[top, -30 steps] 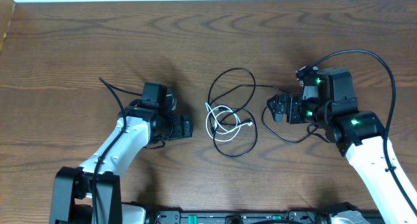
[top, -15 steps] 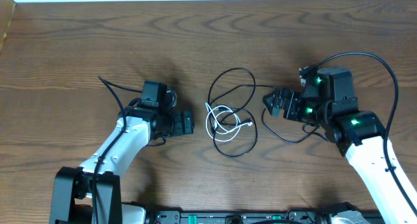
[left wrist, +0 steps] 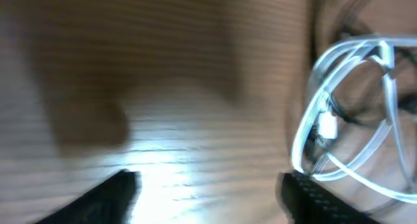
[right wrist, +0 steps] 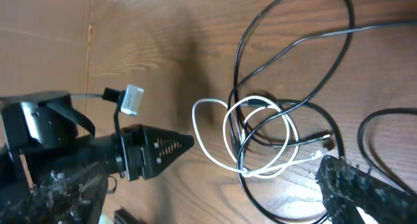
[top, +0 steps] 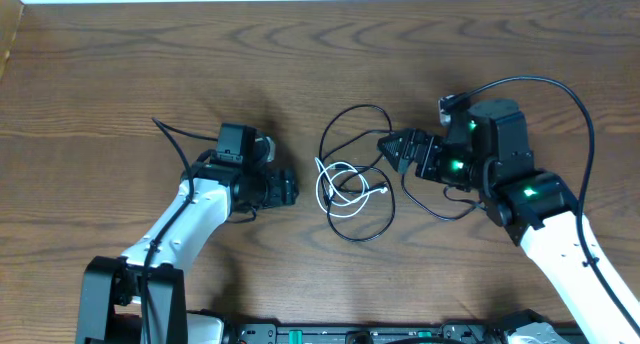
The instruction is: Untangle cables
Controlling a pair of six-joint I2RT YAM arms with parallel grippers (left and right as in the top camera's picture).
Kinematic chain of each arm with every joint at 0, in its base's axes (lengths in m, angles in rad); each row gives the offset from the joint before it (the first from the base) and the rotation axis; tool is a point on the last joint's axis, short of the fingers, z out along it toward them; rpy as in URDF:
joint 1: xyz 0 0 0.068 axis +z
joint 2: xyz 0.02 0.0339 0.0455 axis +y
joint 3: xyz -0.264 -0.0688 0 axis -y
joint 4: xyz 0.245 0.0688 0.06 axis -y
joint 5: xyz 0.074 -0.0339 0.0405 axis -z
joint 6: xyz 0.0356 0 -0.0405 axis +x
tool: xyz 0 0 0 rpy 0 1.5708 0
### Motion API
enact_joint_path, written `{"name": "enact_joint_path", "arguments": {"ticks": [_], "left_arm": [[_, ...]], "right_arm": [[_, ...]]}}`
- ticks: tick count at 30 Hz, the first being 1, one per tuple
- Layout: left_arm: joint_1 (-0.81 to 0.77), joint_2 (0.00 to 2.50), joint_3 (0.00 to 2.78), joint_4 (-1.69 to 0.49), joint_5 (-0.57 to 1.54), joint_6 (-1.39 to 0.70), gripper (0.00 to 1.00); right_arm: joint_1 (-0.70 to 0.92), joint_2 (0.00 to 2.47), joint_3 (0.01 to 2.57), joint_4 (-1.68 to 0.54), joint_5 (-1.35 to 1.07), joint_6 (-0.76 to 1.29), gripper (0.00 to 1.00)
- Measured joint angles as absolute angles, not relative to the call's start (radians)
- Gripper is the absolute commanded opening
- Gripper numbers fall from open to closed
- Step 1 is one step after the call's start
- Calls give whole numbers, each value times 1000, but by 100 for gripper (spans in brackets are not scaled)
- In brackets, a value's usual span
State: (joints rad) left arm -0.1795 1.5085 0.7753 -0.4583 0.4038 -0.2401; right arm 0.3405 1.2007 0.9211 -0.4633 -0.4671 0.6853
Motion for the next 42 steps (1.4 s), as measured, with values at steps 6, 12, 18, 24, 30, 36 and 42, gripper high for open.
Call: {"name": "enact_joint_path", "arguments": {"ticks": [6, 12, 18, 24, 30, 36, 42], "left_arm": [[-179, 1478, 802, -466, 475, -261, 24], [-179, 1474, 805, -490, 495, -265, 60], [-179, 1474, 805, -508, 500, -266, 70], [-179, 1474, 805, -513, 500, -266, 72], [-179, 1474, 805, -513, 499, -266, 72], [-179, 1474, 805, -516, 499, -266, 72], [-179, 1474, 787, -516, 499, -266, 72]], "right_arm": [[457, 1215, 905, -459, -425, 690, 99], [559, 1303, 884, -396, -368, 661, 99], [616, 1431, 884, -318, -359, 637, 99], [618, 1587, 883, -250, -355, 582, 99], [633, 1710, 883, -196, -352, 560, 99], [660, 1764, 885, -131, -352, 536, 98], [667, 1768, 886, -123, -351, 526, 98]]}}
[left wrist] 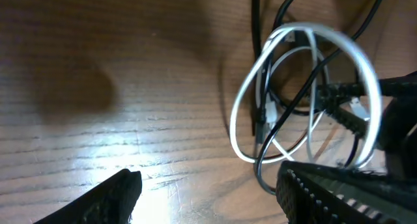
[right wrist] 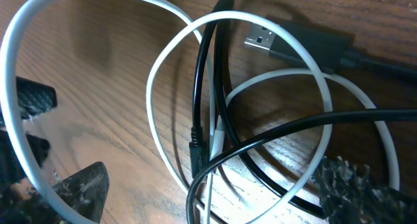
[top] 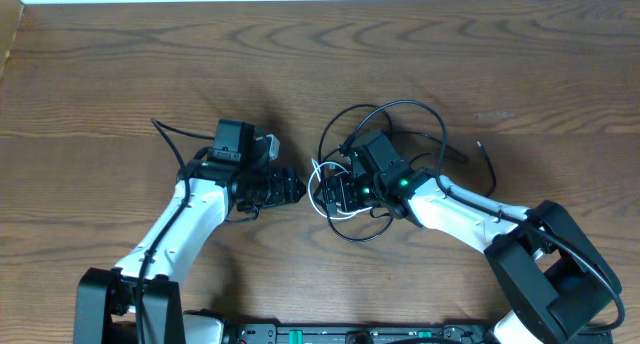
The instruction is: Untangle cables
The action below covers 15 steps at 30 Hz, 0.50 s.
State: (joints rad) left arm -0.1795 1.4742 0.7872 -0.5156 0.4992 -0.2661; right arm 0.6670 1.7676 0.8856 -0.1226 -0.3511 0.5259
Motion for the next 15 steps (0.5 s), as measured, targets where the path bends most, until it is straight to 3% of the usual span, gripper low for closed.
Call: {"name": "enact_joint_path", "arguments": {"ticks": [10, 12, 13, 14, 15], "left_arm": [[-179, 1474, 749, -516, 472, -266, 66], [-179, 1474, 748, -516, 465, -266, 66], [-179, 1474, 748, -515, 464, -266, 66], [-179, 1474, 748, -513, 464, -266, 67], [-179, 1474, 748, -511, 461, -266, 66]], "right_arm": [[667, 1768, 886, -124, -351, 521, 97], [667, 1768, 886, -125, -350, 519, 84], [667, 1769, 886, -128, -350, 516, 64], [667, 1772, 886, -131, -350, 513, 51], [667, 1775, 886, -135, -352, 515, 47]]}}
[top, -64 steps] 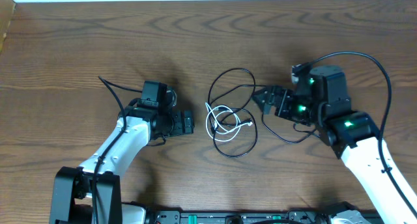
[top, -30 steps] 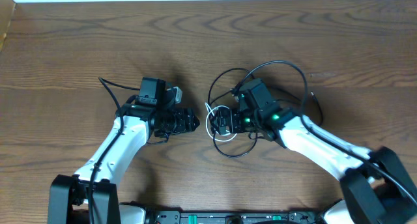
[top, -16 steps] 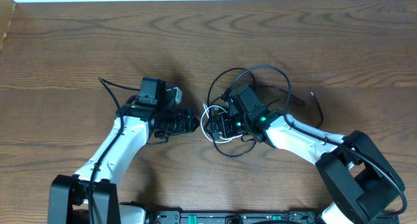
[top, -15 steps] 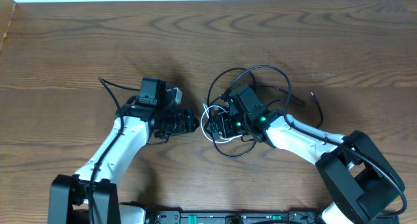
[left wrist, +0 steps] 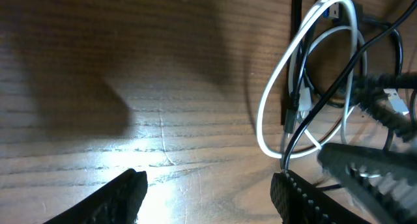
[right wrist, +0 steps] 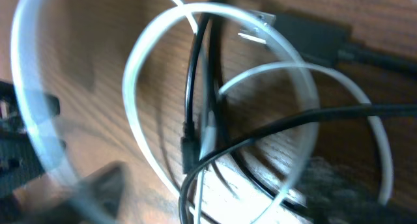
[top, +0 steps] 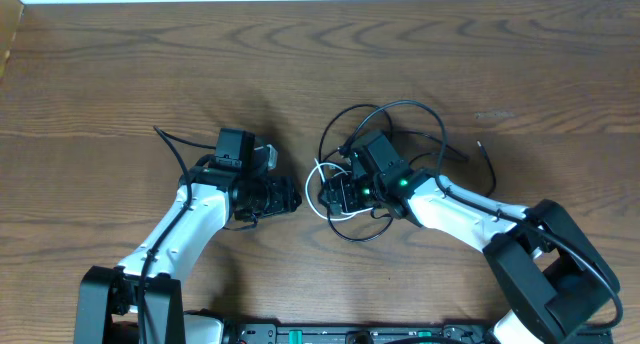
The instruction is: Untangle cables
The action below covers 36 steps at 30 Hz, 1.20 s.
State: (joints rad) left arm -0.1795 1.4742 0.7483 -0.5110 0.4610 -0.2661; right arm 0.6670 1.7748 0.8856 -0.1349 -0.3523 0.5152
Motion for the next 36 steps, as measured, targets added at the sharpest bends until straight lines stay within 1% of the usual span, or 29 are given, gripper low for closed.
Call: {"name": "enact_joint_path", "arguments": {"ticks": [1, 4, 7, 8, 12, 14, 16, 21, 24, 26, 31, 32, 34, 35, 36], "left_arm": [[-179, 1474, 748, -509, 459, -266, 67], [-179, 1474, 748, -503, 445, -266, 67], [-179, 1474, 748, -498, 433, -266, 66], [-179, 1474, 748, -498, 428, -266, 66], [-179, 1474, 748, -497, 416, -266, 67], [-179, 1474, 748, -498, 415, -266, 67], [-179, 1474, 748, -500, 413, -266, 66], [-179, 1474, 748, -513, 413, -266, 66], [-179, 1474, 748, -516, 413, -266, 66], [-179, 1474, 748, -516, 413, -266, 66], [-179, 1474, 748, -516, 413, -266, 66], [-179, 1474, 748, -516, 413, -266, 67], [-179, 1474, 748, -516, 413, -266, 66], [-179, 1474, 748, -516, 412, -266, 66], [-179, 1474, 748, -516, 413, -266, 66]], "right_arm": [[667, 1777, 884, -137, -358, 516, 48], [667, 1765, 880, -121, -382, 516, 54], [667, 1695, 877, -115, -394, 501, 73], [667, 1669, 877, -114, -396, 500, 77], [667, 1570, 878, -108, -395, 482, 83], [667, 1564, 878, -126, -376, 482, 92], [667, 1576, 878, -155, -345, 483, 96], [667, 1637, 878, -160, -304, 482, 95], [667, 1685, 878, -148, -293, 480, 86], [668, 1721, 878, -139, -289, 483, 82], [673, 1767, 878, -116, -282, 485, 80], [673, 1767, 878, -114, -281, 485, 78], [673, 1768, 878, -114, -279, 485, 71], [673, 1768, 878, -114, -279, 482, 62], [674, 1768, 878, -114, -279, 479, 50]]}}
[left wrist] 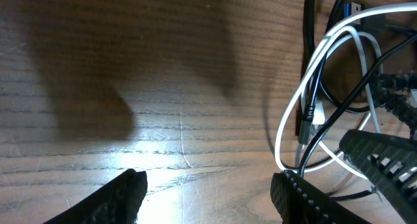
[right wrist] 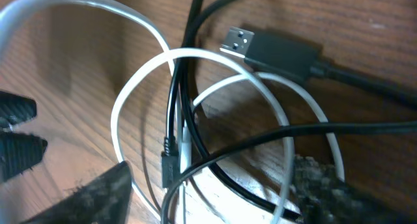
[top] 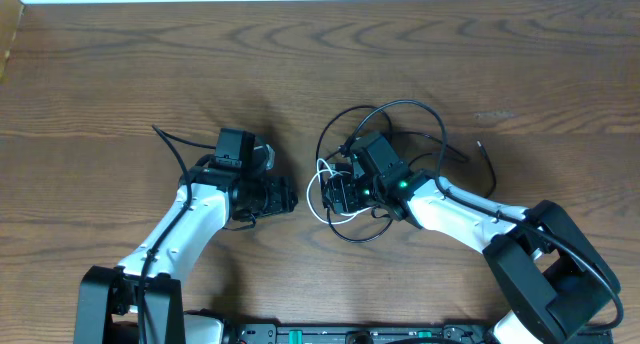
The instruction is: Untangle cables
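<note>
A white cable (top: 322,191) coiled in loops lies tangled with a black cable (top: 385,112) at mid-table. My right gripper (top: 336,194) sits low on the tangle, open. In the right wrist view its jaws (right wrist: 208,198) straddle the white loops (right wrist: 137,94) and black strands, with a black USB plug (right wrist: 273,51) just beyond. My left gripper (top: 291,196) rests just left of the tangle, open and holding nothing. Its wrist view has the white loop (left wrist: 306,100) off to the right of the jaws (left wrist: 208,201).
Larger black loops spread behind and right of the tangle, one loose end (top: 480,146) lying to the right. Bare wooden tabletop (top: 120,74) surrounds the arms. The left arm's own cable (top: 170,134) trails at its left.
The left gripper has drawn back slightly from the tangle, whose white loop sits further right in its view. The right gripper has shifted a little over the loops, still open.
At first the right gripper hovered to the right of the tangle and the left gripper sat open on its left. Then the right arm was stretched low with its jaws astride the white and black loops. Both have stayed there with small shifts.
</note>
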Controlling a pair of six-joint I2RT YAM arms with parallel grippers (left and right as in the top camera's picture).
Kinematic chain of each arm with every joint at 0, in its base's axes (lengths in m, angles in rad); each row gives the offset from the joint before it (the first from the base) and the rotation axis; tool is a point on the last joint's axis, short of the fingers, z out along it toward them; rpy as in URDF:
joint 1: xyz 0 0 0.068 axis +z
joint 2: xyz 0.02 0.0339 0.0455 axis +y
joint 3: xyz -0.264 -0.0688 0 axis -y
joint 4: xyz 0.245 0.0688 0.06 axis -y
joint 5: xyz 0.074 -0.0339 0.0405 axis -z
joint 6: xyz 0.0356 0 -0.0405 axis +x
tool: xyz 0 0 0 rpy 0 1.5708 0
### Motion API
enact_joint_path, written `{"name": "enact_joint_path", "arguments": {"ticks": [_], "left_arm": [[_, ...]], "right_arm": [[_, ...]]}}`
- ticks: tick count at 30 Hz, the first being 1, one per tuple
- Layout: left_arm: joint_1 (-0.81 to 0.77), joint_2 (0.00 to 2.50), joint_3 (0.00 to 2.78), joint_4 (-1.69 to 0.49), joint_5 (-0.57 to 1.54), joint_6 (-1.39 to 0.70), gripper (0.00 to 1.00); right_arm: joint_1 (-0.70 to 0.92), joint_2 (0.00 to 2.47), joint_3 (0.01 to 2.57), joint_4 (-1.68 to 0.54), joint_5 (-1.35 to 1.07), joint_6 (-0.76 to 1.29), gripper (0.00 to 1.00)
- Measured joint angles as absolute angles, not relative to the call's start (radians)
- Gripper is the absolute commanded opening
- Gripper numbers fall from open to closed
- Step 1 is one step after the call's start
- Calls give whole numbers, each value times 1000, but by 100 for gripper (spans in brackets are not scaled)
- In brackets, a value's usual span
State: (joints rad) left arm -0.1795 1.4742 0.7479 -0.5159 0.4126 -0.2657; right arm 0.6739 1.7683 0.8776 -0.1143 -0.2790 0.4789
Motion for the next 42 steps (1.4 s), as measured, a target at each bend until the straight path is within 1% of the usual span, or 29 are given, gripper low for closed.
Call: {"name": "enact_joint_path", "arguments": {"ticks": [1, 2, 3, 4, 21, 36, 37, 39, 42], "left_arm": [[-179, 1474, 748, -516, 413, -266, 66], [-179, 1474, 748, -516, 413, -266, 67], [-179, 1474, 748, -516, 412, -266, 67], [-179, 1474, 748, -516, 413, -266, 66], [-179, 1474, 748, -516, 412, -266, 66], [-179, 1474, 748, -513, 386, -266, 66], [-179, 1474, 748, -513, 386, -266, 67], [-179, 1474, 748, -513, 385, -266, 66], [-179, 1474, 748, -513, 385, -266, 66]], "right_arm": [[673, 1769, 878, -115, -278, 483, 34], [673, 1769, 878, -115, -279, 484, 16], [673, 1769, 878, -114, -278, 481, 2], [673, 1769, 878, -115, -276, 482, 1], [673, 1769, 878, -81, -348, 457, 1], [673, 1769, 878, -65, -360, 443, 1], [673, 1769, 878, -64, -360, 443, 4], [673, 1769, 878, -64, -360, 442, 13], [673, 1769, 878, -63, -356, 438, 23]]}}
